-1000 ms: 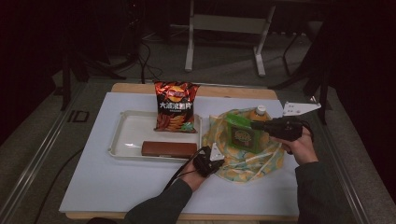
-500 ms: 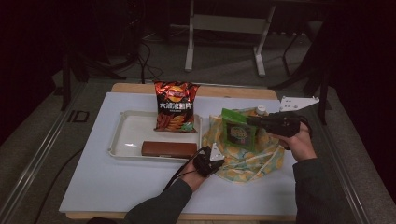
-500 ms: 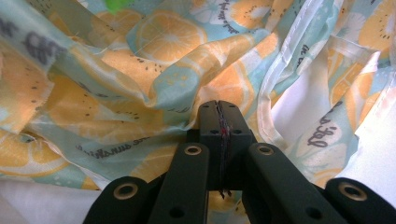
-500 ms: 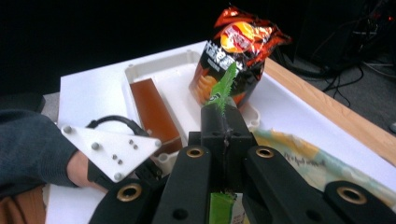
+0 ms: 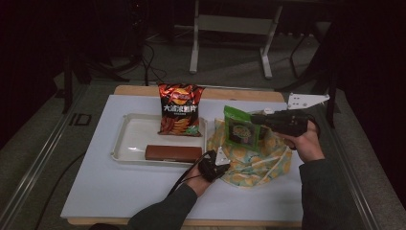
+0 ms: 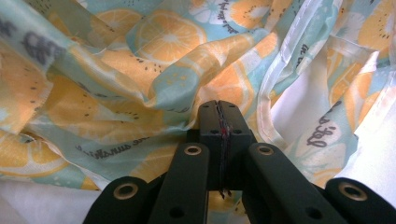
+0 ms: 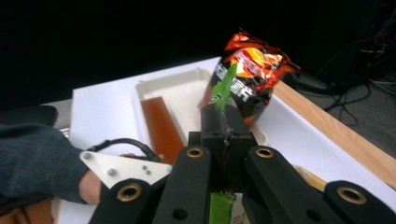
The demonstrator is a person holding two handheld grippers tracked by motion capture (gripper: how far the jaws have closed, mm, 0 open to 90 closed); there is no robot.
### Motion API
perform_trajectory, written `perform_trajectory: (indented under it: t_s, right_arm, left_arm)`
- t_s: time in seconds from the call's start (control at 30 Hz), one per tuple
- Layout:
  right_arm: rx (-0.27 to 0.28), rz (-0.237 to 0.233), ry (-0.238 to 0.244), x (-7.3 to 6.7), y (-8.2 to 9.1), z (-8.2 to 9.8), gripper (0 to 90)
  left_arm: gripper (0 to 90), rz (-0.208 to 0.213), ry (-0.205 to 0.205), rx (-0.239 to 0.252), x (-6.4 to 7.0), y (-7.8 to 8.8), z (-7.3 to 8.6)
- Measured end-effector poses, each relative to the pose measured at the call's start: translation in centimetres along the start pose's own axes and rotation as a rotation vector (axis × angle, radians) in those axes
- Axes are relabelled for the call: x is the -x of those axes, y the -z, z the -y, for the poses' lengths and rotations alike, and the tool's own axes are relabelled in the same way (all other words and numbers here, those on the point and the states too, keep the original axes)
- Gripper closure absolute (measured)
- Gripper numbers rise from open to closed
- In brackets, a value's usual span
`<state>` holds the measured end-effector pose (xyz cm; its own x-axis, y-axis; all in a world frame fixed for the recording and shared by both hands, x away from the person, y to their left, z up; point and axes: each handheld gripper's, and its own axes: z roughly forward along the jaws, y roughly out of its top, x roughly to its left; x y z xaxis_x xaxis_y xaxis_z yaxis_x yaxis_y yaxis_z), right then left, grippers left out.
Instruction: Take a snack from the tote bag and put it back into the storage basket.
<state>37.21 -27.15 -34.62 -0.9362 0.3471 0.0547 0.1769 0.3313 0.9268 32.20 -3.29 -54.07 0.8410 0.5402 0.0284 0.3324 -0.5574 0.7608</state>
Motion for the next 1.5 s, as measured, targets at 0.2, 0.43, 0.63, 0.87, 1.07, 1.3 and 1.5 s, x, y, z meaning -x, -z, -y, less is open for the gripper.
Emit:
perform_trajectory:
  t_s: [0.2, 0.43, 0.63, 0.87, 1.07, 1.3, 1.5]
  right_arm:
    - [0.025, -0.016, 0.014, -0.4, -0.1, -0.8, 90.0]
    - [0.052, -0.035, 0.016, -0.4, -1.1, -1.9, 90.0]
    - [0.047, -0.043, 0.017, -0.3, -2.4, -2.5, 90.0]
    - [0.034, -0.057, 0.017, -0.1, -4.1, -3.1, 90.0]
    - [0.037, -0.069, 0.014, 0.0, -5.3, -3.6, 90.0]
    - [0.034, -0.083, 0.01, 0.2, -6.6, -4.0, 90.0]
    - [0.031, -0.097, 0.001, 0.3, -7.7, -4.0, 90.0]
  left_arm:
    - [88.8, 0.0, 0.0, 0.0, 0.0, 0.0, 0.0]
    - [88.7, 0.001, -0.001, 0.0, 0.0, 0.0, 0.0]
    - [88.8, 0.0, -0.005, -0.003, 0.0, 0.0, 0.0]
    - [88.7, 0.0, -0.004, -0.002, 0.0, 0.0, 0.0]
    - [88.8, -0.001, -0.003, -0.003, 0.0, 0.0, 0.0]
    - [88.8, 0.001, -0.004, -0.002, 0.0, 0.0, 0.0]
    - [88.8, 0.003, -0.004, -0.001, 0.0, 0.0, 0.0]
